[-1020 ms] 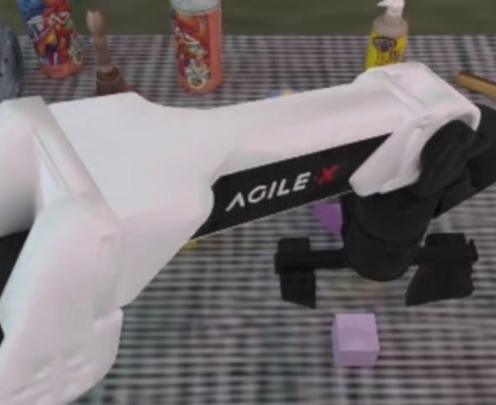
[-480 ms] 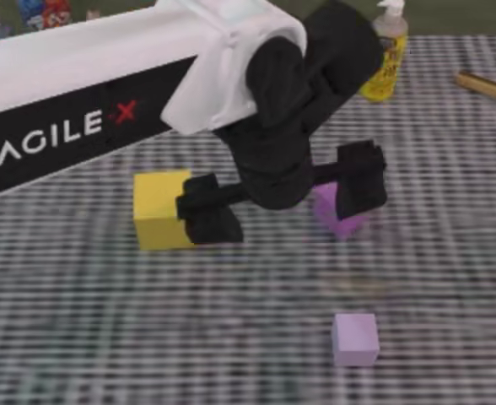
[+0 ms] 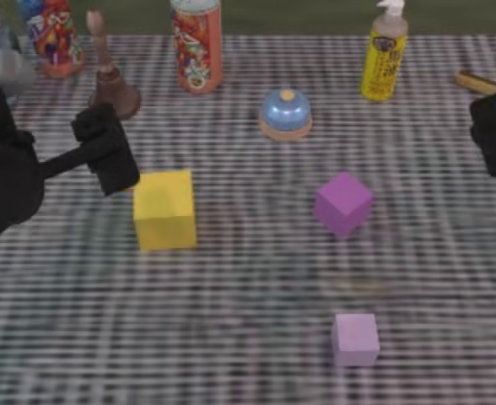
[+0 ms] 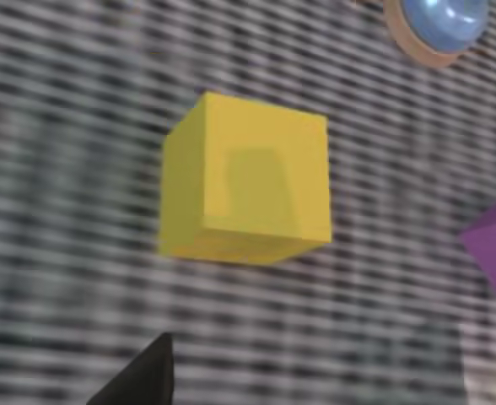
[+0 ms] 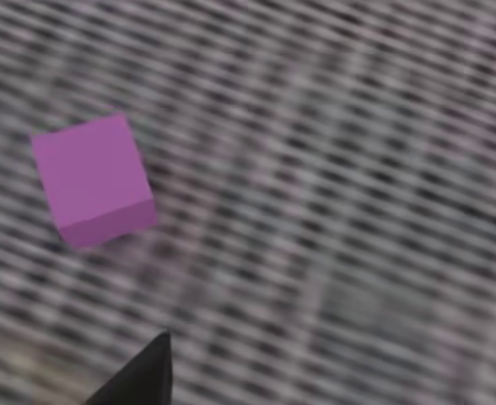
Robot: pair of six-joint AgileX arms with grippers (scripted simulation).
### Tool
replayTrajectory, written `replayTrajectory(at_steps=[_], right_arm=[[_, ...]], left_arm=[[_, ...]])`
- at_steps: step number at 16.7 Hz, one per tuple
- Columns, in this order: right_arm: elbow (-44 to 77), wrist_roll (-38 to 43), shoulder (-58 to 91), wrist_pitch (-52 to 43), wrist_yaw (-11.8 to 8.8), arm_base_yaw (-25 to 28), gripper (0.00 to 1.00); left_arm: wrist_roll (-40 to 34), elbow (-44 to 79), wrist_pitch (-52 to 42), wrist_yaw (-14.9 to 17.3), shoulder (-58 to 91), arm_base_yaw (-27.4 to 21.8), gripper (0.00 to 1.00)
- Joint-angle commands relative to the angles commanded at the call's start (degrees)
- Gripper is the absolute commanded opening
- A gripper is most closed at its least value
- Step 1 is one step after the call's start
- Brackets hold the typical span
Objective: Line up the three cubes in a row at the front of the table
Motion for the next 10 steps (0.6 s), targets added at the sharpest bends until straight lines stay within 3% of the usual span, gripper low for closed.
replayTrajectory(at_steps=[5,10], right_arm=[[25.80,-2.66,31.31,-17.24,-0.20,6.05,1.00],[45.74,-4.74,51.90,-29.12,-0.11,10.61,1.00]], left_arm=[[15.74,-26.12,15.88,0.58,-28.79,13.21,1.00],[30.20,-43.30,29.03,1.39,-48.59,22.46,1.00]])
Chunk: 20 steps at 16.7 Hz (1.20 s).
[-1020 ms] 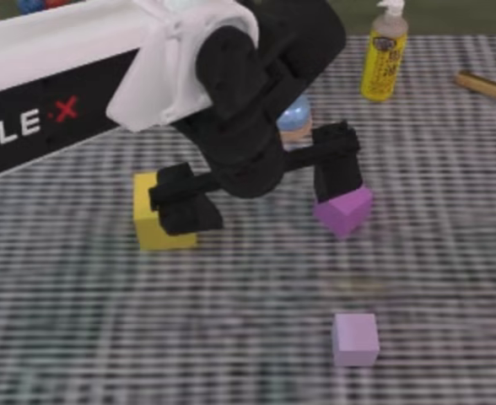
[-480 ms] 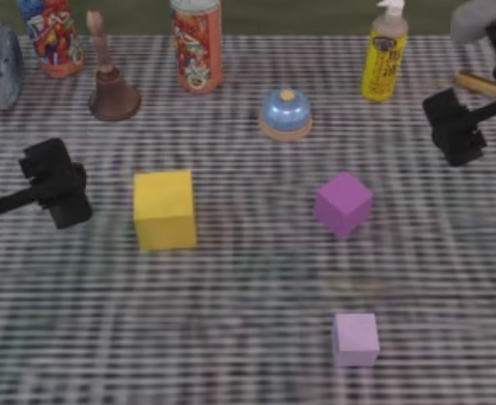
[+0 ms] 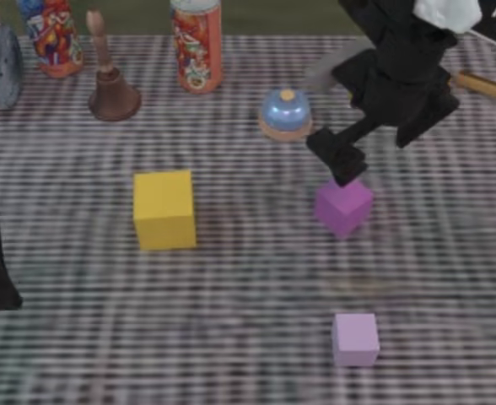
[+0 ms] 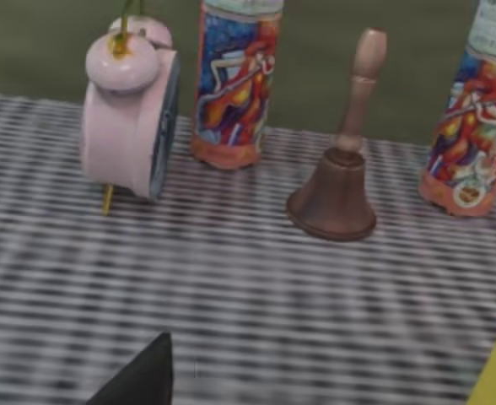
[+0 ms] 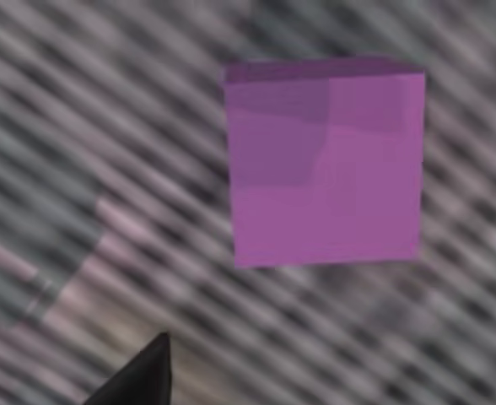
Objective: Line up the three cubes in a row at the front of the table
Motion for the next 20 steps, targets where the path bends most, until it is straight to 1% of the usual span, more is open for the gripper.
replayTrajectory(at_steps=[2,4,11,14,18,20], right_arm=[[5.71,-0.56,5.32,-2.84,0.14,1.18,1.00],[9.07,-0.89,8.53,-4.45,0.26,1.90,1.00],[9.70,-0.97,9.42,-4.59,0.28,1.83,1.00],[6.36,-1.07,10.23,-0.64,0.31,2.03,1.00],[-0.61,-0.93,12.28,9.03,0.33,2.12,1.00],[-3.14,-0.87,13.10,12.09,0.34,2.17,1.00]], left_arm=[[4.28,-4.15,3.83,0.28,-5.52,2.36,1.00],[6.95,-6.45,6.17,0.46,-8.86,3.67,1.00],[7.73,-7.09,6.84,0.52,-9.83,4.02,1.00],[7.73,-7.09,6.84,0.52,-9.83,4.02,1.00],[7.73,-7.09,6.84,0.52,-9.83,4.02,1.00],[7.73,-7.09,6.84,0.52,-9.83,4.02,1.00]])
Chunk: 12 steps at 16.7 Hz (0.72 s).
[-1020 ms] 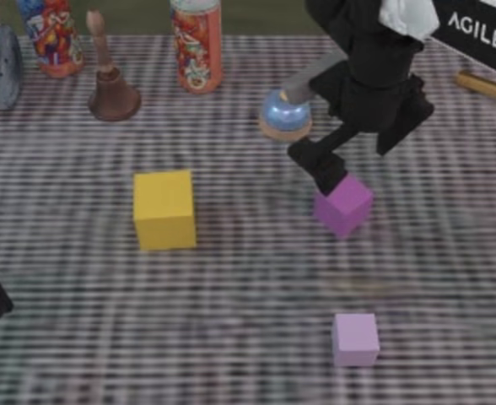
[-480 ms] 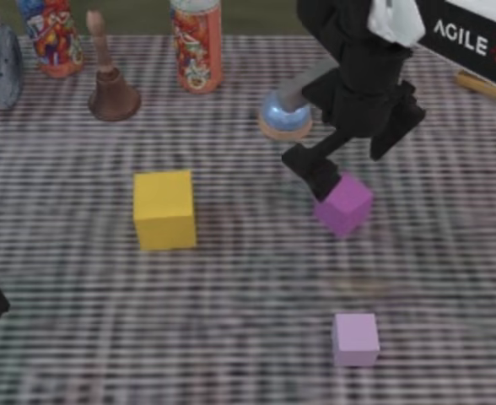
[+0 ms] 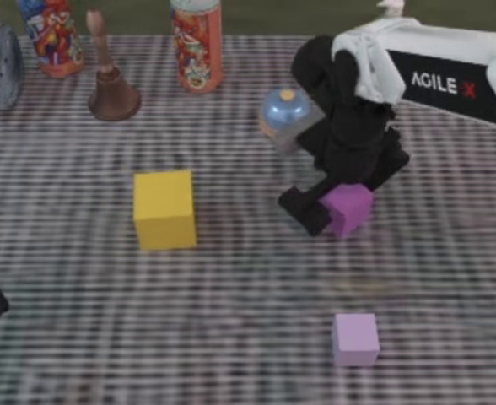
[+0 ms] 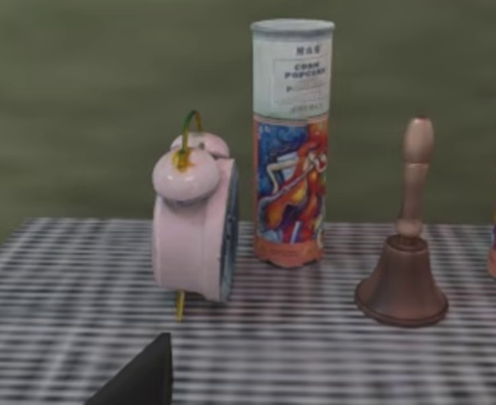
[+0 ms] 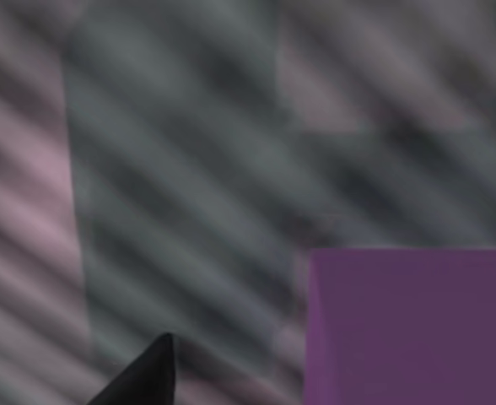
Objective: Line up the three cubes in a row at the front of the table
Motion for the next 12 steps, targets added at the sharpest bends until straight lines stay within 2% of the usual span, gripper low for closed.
replayTrajectory(at_steps=[5,12], right_arm=[[-0.65,0.01,0.24,0.71,0.00,0.02,1.00],[-0.65,0.01,0.24,0.71,0.00,0.02,0.47]], left_arm=[[0.00,0.00,0.00,0.00,0.00,0.00,1.00],[0.00,0.00,0.00,0.00,0.00,0.00,1.00]])
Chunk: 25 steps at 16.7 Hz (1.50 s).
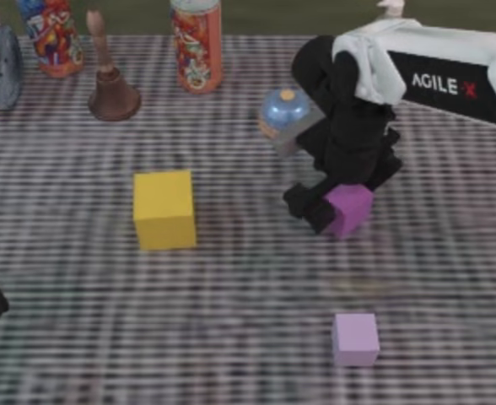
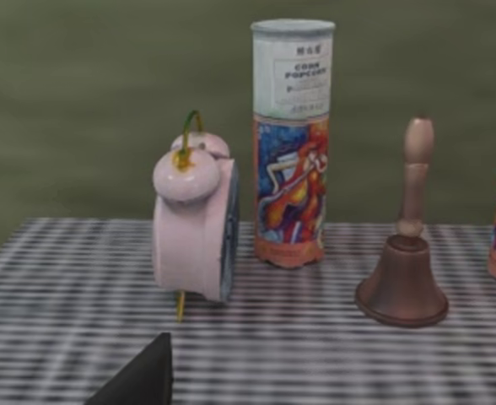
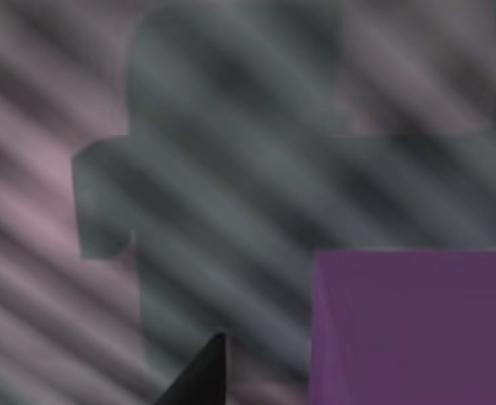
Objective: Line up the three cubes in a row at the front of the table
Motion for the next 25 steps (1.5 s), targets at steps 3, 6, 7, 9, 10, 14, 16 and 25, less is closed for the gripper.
replayTrajectory(at_steps=[3,6,7,9,10,14,16,25], right_arm=[[0.00,0.00,0.00,0.00,0.00,0.00,0.25],[0.00,0.00,0.00,0.00,0.00,0.00,0.02],[0.00,0.00,0.00,0.00,0.00,0.00,0.00],[0.00,0.00,0.00,0.00,0.00,0.00,0.00],[0.00,0.00,0.00,0.00,0.00,0.00,0.00],[0.00,0.00,0.00,0.00,0.00,0.00,0.00],[0.46,0.20,-1.37,-0.58,-0.27,-0.10,0.00],[10.92,0.13,-4.43,-14.13,-0.31,0.37,0.00]], left_arm=[[0.00,0.00,0.00,0.00,0.00,0.00,1.00],[0.00,0.00,0.00,0.00,0.00,0.00,1.00],[0.00,0.00,0.00,0.00,0.00,0.00,1.00],[0.00,0.00,0.00,0.00,0.00,0.00,1.00],[0.00,0.00,0.00,0.00,0.00,0.00,1.00],[0.00,0.00,0.00,0.00,0.00,0.00,1.00],[0.00,0.00,0.00,0.00,0.00,0.00,1.00],[0.00,0.00,0.00,0.00,0.00,0.00,1.00]])
